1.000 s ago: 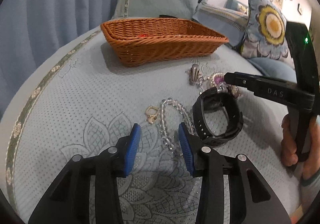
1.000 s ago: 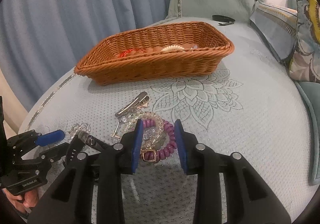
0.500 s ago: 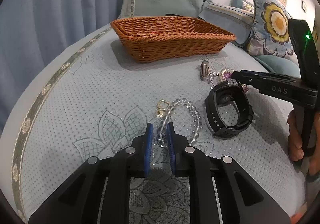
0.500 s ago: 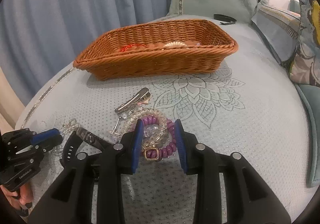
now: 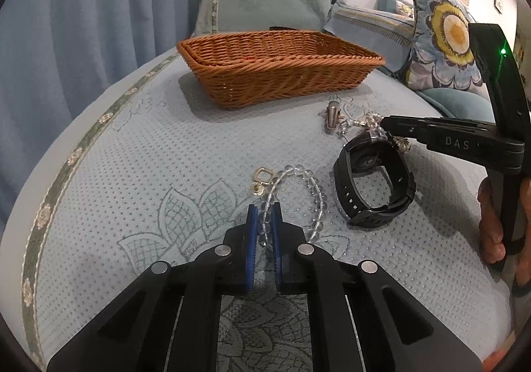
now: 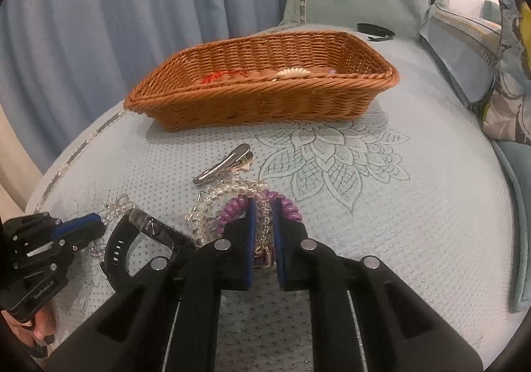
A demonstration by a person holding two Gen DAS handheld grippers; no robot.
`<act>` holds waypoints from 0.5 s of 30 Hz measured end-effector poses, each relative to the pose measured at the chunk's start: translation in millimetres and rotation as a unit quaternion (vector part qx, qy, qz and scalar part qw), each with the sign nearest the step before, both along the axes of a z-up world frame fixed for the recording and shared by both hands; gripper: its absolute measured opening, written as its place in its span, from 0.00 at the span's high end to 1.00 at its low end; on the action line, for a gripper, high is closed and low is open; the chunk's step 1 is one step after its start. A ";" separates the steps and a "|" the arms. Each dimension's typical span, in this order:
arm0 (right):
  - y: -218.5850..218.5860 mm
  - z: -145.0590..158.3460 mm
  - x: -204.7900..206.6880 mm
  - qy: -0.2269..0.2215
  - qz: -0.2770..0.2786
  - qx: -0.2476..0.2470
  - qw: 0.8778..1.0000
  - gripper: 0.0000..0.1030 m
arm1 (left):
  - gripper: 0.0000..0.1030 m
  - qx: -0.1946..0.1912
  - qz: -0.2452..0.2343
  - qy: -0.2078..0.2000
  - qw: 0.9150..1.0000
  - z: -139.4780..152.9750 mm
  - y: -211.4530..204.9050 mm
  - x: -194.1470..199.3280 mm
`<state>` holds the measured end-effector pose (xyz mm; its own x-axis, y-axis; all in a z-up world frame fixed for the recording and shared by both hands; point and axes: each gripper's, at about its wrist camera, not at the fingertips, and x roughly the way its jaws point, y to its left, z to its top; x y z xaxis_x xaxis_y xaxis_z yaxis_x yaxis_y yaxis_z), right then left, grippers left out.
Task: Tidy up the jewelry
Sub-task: 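Grasp a clear bead bracelet with the right tool while the left tool grasps a clear bead chain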
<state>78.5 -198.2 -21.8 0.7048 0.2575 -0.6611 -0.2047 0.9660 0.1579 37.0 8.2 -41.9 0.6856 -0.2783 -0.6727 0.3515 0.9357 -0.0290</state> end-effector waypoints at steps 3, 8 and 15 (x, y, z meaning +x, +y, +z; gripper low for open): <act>-7.1 2.1 -1.6 -0.006 -0.007 0.015 1.000 0.92 | 0.94 -0.007 -0.001 -0.002 1.000 0.6 2.3 -1.2; -22.4 5.9 -3.4 -0.013 -0.032 0.040 0.999 0.92 | 0.94 -0.019 0.000 -0.004 1.000 2.5 5.7 -1.7; -43.7 5.0 -0.7 -0.008 -0.066 0.068 0.995 0.92 | 0.94 -0.042 0.012 -0.010 0.999 6.3 14.9 -2.1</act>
<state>77.8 -241.9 -16.8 0.7484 0.2489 -0.6148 -0.0816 0.9544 0.2871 34.9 23.1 -35.6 0.7059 -0.3172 -0.6333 0.3304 0.9383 -0.1018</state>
